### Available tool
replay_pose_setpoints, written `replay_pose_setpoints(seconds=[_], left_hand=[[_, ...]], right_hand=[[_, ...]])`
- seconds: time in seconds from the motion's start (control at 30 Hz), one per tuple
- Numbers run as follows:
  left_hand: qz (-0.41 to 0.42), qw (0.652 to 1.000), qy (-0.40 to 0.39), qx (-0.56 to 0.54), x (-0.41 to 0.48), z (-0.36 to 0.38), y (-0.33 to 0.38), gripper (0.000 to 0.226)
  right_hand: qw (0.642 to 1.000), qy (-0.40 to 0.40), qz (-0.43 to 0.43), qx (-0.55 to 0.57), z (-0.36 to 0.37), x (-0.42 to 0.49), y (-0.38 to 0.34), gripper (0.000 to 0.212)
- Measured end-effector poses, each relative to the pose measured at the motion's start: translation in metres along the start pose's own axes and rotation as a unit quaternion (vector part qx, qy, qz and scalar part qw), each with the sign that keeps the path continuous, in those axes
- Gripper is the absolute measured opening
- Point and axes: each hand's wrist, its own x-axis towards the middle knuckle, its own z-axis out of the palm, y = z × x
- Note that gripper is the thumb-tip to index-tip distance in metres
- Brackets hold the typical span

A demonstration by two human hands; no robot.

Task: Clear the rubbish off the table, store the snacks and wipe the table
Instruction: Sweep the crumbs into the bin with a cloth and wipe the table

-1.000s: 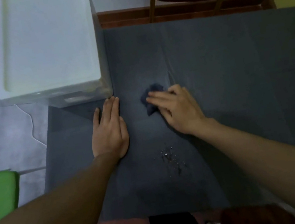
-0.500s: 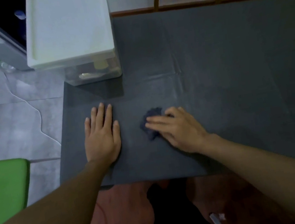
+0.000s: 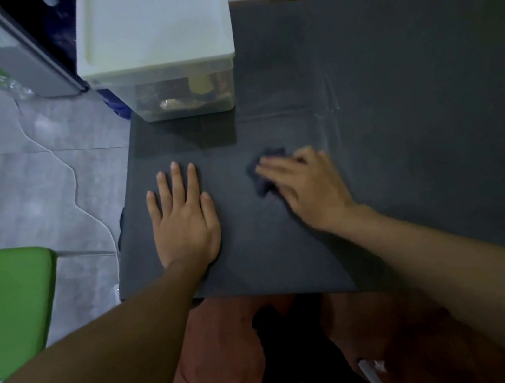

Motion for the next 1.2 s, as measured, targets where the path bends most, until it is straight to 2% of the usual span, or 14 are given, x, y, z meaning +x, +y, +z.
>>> replay_pose_setpoints(seconds=[0.07, 0.13, 0.27, 0.37, 0.43, 0.53, 0.6, 0.67, 0.83, 0.9, 1.0, 1.07, 1.13, 1.2], left_hand=[[-0.001, 1.000, -0.004, 0.004, 0.000, -0.001, 0.000, 0.057], [-0.002, 1.000, -0.006, 0.003, 0.001, -0.001, 0.000, 0.057], [0.005, 1.000, -0.005, 0.003, 0.001, 0.000, 0.001, 0.057], [0.048, 0.999, -0.002, -0.004, -0.001, -0.002, 0.003, 0.054], [0.088, 0.996, -0.005, 0.001, -0.003, -0.003, 0.004, 0.054], [0.135, 0.991, -0.009, 0.012, -0.003, -0.003, 0.008, 0.056], [0.168, 0.985, -0.013, 0.028, 0.001, -0.006, 0.012, 0.056], [0.182, 0.982, -0.021, 0.036, 0.008, -0.007, 0.022, 0.056], [0.147, 0.988, -0.035, -0.009, 0.028, -0.001, 0.077, 0.054], [0.154, 0.987, -0.042, -0.024, 0.033, 0.004, 0.105, 0.054], [0.124, 0.991, -0.047, -0.018, 0.032, 0.013, 0.130, 0.057], [0.118, 0.992, -0.048, -0.002, 0.030, 0.018, 0.134, 0.058], [0.125, 0.991, -0.054, -0.004, 0.032, 0.017, 0.133, 0.060], [0.136, 0.989, -0.056, 0.002, 0.033, 0.017, 0.133, 0.061]], right_hand=[[0.994, 0.009, 0.110, 0.020, 0.002, 0.016, 0.000, 0.039], [0.994, 0.007, 0.112, 0.017, 0.004, 0.008, -0.016, 0.039], [0.996, -0.044, -0.051, 0.057, -0.008, -0.061, -0.049, 0.040], [0.983, -0.069, -0.170, 0.029, -0.017, -0.084, -0.035, 0.040], [0.990, -0.050, -0.136, 0.000, -0.019, -0.073, -0.012, 0.038], [0.999, -0.001, 0.032, -0.018, -0.023, -0.055, 0.004, 0.036], [0.995, 0.025, 0.091, -0.018, -0.024, -0.062, -0.010, 0.037], [0.998, 0.015, 0.064, -0.010, -0.025, -0.088, -0.031, 0.039], [0.991, -0.031, -0.126, -0.014, -0.037, -0.133, -0.015, 0.035], [0.993, -0.023, -0.106, -0.051, -0.045, -0.123, 0.016, 0.037], [0.996, 0.018, 0.071, -0.047, -0.055, -0.105, 0.044, 0.037], [0.988, 0.052, 0.142, -0.032, -0.052, -0.105, 0.034, 0.037], [0.994, 0.037, 0.103, -0.030, -0.047, -0.120, 0.013, 0.039], [1.000, -0.012, -0.006, -0.020, -0.047, -0.149, -0.001, 0.040]])
